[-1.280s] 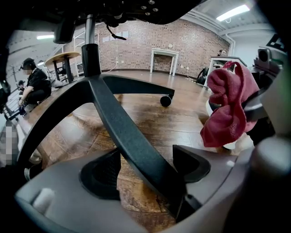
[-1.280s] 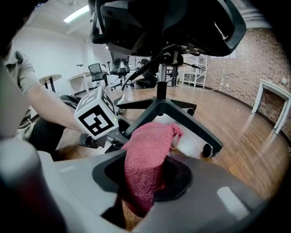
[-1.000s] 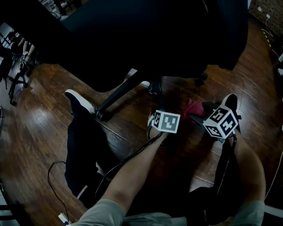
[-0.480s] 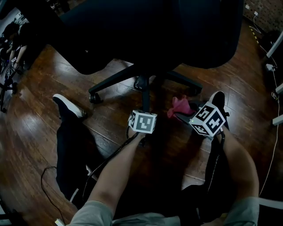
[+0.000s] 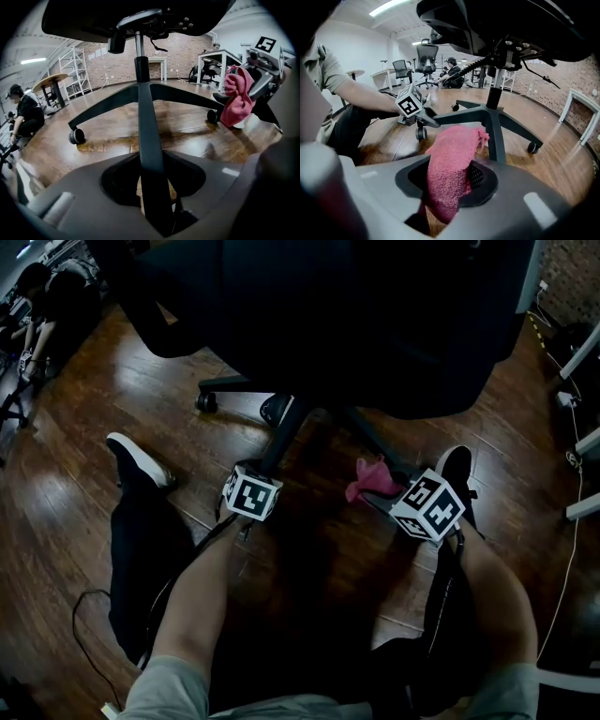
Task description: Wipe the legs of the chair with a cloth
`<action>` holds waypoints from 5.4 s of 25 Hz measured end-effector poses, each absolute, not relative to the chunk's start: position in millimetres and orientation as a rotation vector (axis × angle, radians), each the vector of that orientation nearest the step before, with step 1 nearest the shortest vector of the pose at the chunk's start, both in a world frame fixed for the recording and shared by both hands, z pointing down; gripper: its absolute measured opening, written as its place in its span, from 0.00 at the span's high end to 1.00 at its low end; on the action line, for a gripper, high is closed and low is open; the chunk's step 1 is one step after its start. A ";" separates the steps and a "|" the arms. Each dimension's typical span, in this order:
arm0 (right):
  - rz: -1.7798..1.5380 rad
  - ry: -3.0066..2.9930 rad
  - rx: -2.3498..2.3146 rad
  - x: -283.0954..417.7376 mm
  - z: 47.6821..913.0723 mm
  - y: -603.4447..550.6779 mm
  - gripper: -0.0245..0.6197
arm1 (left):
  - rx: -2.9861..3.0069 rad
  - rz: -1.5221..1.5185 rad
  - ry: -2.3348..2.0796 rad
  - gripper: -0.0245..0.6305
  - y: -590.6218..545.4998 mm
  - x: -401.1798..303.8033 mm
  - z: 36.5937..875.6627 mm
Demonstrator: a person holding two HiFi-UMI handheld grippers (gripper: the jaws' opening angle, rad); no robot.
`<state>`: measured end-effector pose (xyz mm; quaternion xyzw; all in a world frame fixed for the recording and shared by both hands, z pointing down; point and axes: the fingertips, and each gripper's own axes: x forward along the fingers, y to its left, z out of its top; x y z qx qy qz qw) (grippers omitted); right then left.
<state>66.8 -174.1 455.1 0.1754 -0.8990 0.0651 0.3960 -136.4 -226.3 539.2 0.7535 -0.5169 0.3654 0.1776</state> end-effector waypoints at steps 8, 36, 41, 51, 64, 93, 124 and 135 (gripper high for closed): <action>0.080 -2.244 0.438 55.0 458.5 -174.3 0.77 | 2.257 1.053 -1.331 0.73 -218.5 -176.4 545.0; -0.348 -2.015 0.338 -29.2 492.3 -171.9 0.76 | 2.472 0.640 -1.543 0.72 -151.2 -170.9 430.2; -0.197 -1.984 0.133 2.8 513.5 -120.3 0.76 | 2.519 0.654 -1.392 0.71 -124.1 -121.6 452.2; -0.060 -2.254 0.477 -6.4 459.5 -202.1 0.76 | 2.536 0.638 -1.334 0.73 -119.3 -103.8 455.0; 0.016 -2.171 0.577 11.0 474.7 -209.4 0.76 | 2.546 0.628 -1.348 0.74 -119.1 -107.8 456.5; 0.282 -2.082 0.697 38.2 502.7 -231.4 0.78 | 2.574 0.626 -1.329 0.75 -112.0 -93.9 465.4; 0.354 -2.077 -0.087 -49.0 571.2 29.8 0.73 | 2.298 0.425 -1.593 0.87 -54.9 -141.6 464.9; 0.357 -2.311 0.210 -45.8 499.0 -3.1 0.75 | 2.236 0.438 -1.655 0.87 -41.8 -141.4 475.9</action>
